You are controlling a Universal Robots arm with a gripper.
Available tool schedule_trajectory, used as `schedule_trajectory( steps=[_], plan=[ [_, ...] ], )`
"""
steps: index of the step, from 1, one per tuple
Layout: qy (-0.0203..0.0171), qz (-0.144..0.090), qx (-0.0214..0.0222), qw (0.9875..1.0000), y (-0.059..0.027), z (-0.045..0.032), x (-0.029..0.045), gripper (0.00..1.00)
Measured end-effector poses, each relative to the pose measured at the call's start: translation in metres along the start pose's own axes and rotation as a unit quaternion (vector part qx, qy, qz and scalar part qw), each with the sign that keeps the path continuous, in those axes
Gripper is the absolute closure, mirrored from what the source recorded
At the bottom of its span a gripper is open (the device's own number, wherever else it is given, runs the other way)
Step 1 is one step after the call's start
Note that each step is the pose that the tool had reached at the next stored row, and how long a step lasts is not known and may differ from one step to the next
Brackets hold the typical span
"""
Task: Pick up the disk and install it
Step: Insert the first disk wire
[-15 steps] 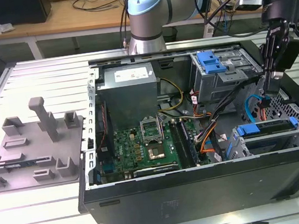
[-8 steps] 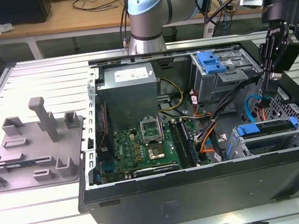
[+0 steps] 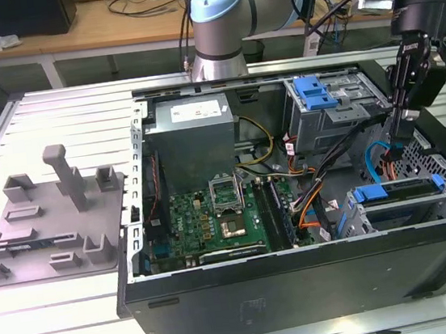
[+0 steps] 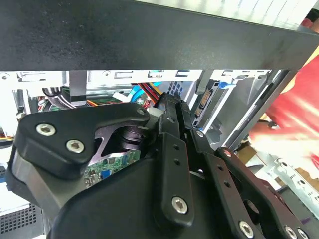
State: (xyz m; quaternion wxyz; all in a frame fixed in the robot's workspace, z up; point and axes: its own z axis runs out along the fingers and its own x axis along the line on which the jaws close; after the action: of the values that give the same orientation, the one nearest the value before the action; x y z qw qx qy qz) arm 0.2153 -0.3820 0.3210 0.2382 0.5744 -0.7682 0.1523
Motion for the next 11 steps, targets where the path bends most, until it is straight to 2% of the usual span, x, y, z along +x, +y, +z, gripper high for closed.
schedule_trajectory(
  steps=[9,11],
  plan=[
    [-0.0001,0.0,0.0,1.0,0.0007,0.0002,0.0005,0.84],
    [-0.0016,0.0,0.0004,1.0,0.0017,-0.0006,0.0012,0.84]
  ],
)
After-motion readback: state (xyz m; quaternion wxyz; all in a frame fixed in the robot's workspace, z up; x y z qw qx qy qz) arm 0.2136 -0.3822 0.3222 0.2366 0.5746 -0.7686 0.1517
